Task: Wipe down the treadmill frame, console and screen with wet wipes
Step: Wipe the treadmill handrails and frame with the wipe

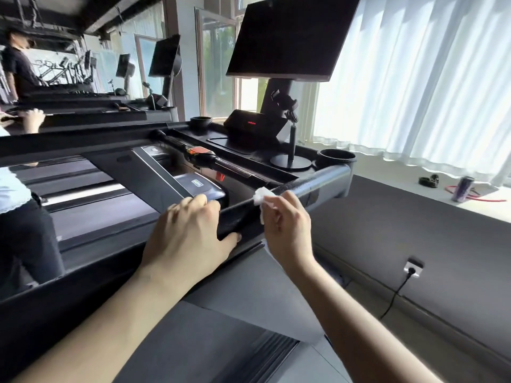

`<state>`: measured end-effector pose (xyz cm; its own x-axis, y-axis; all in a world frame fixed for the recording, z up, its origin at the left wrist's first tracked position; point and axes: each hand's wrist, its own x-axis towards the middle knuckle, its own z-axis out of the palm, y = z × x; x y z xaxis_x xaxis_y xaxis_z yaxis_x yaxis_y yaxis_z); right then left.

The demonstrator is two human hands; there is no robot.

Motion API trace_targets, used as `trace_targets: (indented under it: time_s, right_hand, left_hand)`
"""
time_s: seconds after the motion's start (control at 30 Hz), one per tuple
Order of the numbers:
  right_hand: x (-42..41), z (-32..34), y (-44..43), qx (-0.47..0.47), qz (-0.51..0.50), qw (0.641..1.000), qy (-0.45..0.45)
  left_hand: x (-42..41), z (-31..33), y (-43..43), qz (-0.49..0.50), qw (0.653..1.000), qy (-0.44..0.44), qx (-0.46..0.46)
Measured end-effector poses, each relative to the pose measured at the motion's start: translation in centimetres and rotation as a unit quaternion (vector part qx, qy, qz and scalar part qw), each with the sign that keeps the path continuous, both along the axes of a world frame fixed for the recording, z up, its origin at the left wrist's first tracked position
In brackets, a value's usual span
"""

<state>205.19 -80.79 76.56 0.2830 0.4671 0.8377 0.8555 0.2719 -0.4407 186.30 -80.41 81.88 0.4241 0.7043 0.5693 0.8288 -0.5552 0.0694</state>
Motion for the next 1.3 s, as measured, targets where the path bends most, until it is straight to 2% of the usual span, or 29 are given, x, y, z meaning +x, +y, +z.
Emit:
trace_targets:
  time_s: [0.1,0.2,0.33,0.4,0.47,0.57,0.63,0.7,0.8,0.9,1.03,1.13,1.2,1.3]
  right_hand:
    - [3.0,0.9,1.3,-0.029,-0.085,0.995,0.051]
    - [1.1,0.6,0.6,-0.031,-0.103,0.993,0.042]
    - [-3.5,-1.1,-2.0,-0.004,0.027,0.999,-0.040]
    - [-3.1,-1.7,-2.3,0.001,0.057,0.997,-0.053]
    - [-1.0,-2.2,-1.3,0.012,0.030,0.999,-0.006]
    - [2.8,-2.7,0.4,-0.005,-0.065,0.987,0.147]
    - [3.3,-3.0,0.7,-0.014,-0.087,0.978,0.189]
    - [0.9,-3.2,0.1,-0.013,-0.062,0.984,0.169]
    - [-3.7,-3.9,-1.8,-0.029,0.017,0.997,0.071]
    - [-3.1,-3.7,-1.7,-0.050,0.014,0.999,0.012]
    - [2.0,-1.7,1.6,-0.019,-0.073,0.990,0.120]
    - [3.2,-1.5,2.1,-0.034,-0.117,0.972,0.203]
    - [1.0,-2.5,1.1,-0.042,-0.080,0.973,0.213]
    - [-4.0,-4.5,-1.8,-0.059,0.042,0.987,0.141]
  left_hand:
    - [-0.1,0.0,0.0,-0.004,1.000,-0.001,-0.001]
    - [0.0,0.0,-0.1,-0.004,1.000,-0.006,0.001]
    - [-0.1,0.0,0.0,-0.007,1.000,-0.011,0.007]
    - [0.0,0.1,-0.1,-0.009,1.000,-0.012,0.005]
    - [0.0,0.1,-0.1,-0.009,1.000,-0.010,0.001]
    - [0.0,0.2,-0.1,-0.007,1.000,-0.005,0.000]
    - [0.0,0.2,-0.2,-0.007,1.000,-0.001,0.001]
    - [0.0,0.2,-0.4,-0.007,1.000,0.000,-0.002]
    - [-0.1,0.1,-0.3,-0.009,1.000,0.002,-0.002]
    - [0.0,0.2,-0.4,-0.010,1.000,0.005,0.002]
    - [0.2,0.2,-0.5,-0.008,1.000,0.008,0.009]
    - [0.2,0.2,-0.6,-0.011,1.000,0.013,0.014]
    - [0.2,0.2,-0.6,-0.010,1.000,0.018,0.014]
    - [0.2,0.2,-0.6,-0.014,1.000,0.014,0.017]
